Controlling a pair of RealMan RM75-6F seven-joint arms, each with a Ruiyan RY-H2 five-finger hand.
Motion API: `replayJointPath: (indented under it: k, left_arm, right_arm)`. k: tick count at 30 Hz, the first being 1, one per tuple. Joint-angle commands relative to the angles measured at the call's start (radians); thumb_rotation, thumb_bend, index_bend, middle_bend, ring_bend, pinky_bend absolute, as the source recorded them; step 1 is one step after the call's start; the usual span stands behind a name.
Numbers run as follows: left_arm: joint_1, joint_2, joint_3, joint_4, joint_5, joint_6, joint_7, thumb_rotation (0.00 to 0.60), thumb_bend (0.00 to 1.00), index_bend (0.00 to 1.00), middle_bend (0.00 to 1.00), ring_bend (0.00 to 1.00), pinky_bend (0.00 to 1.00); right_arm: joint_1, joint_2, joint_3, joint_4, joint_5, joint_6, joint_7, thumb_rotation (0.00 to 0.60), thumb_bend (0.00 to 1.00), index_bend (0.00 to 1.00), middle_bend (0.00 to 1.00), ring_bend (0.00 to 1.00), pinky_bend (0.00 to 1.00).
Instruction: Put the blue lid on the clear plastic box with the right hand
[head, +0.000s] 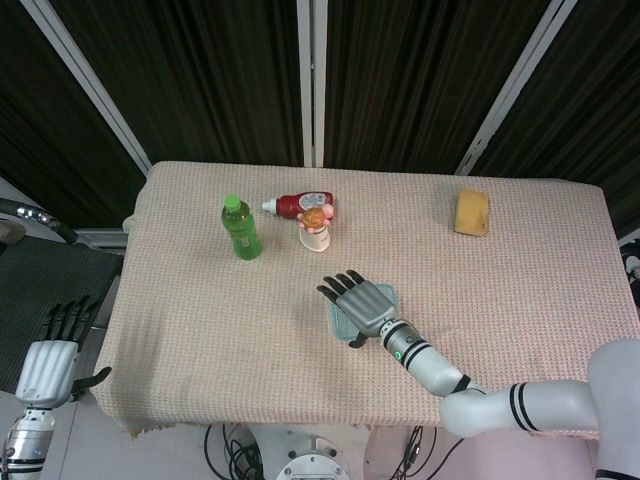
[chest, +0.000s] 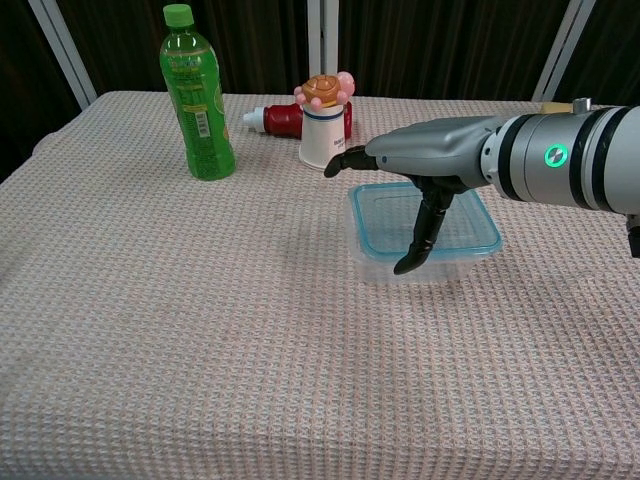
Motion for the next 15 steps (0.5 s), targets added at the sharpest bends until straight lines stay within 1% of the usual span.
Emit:
replayJointPath:
  k: [1, 6, 12, 15]
  left_arm:
    - [0.0, 0.0, -0.001, 0.002, 0.0, 0.0, -0.002, 0.6, 0.0, 0.06, 0.0, 0.0, 0.0]
    - [0.003, -0.001, -0.001, 0.007, -0.001, 0.002, -0.007, 0.6, 0.0, 0.06, 0.0, 0.0, 0.0]
    - [0.005, -0.005, 0.0, 0.015, -0.003, 0.001, -0.014, 0.6, 0.0, 0.06, 0.0, 0.0, 0.0]
    - [0.002, -0.006, -0.001, 0.015, 0.0, -0.001, -0.013, 0.6, 0.0, 0.06, 0.0, 0.0, 0.0]
  right_arm:
    - [0.005, -0.004, 0.001, 0.005, 0.004, -0.002, 0.003, 0.579, 0.0, 0.0, 0.0, 0.0, 0.0]
    - [0.002, 0.006, -0.005, -0.013, -0.01, -0.002, 0.017, 0.579, 0.0, 0.0, 0.0, 0.0, 0.0]
    - [-0.058, 0.083, -0.03, -0.089, -0.092, 0.032, 0.085, 0.578, 0.0, 0.0, 0.0, 0.0, 0.0]
    - [-0.094, 0.121, -0.028, -0.098, -0.124, 0.062, 0.131, 0.579, 0.0, 0.0, 0.0, 0.0, 0.0]
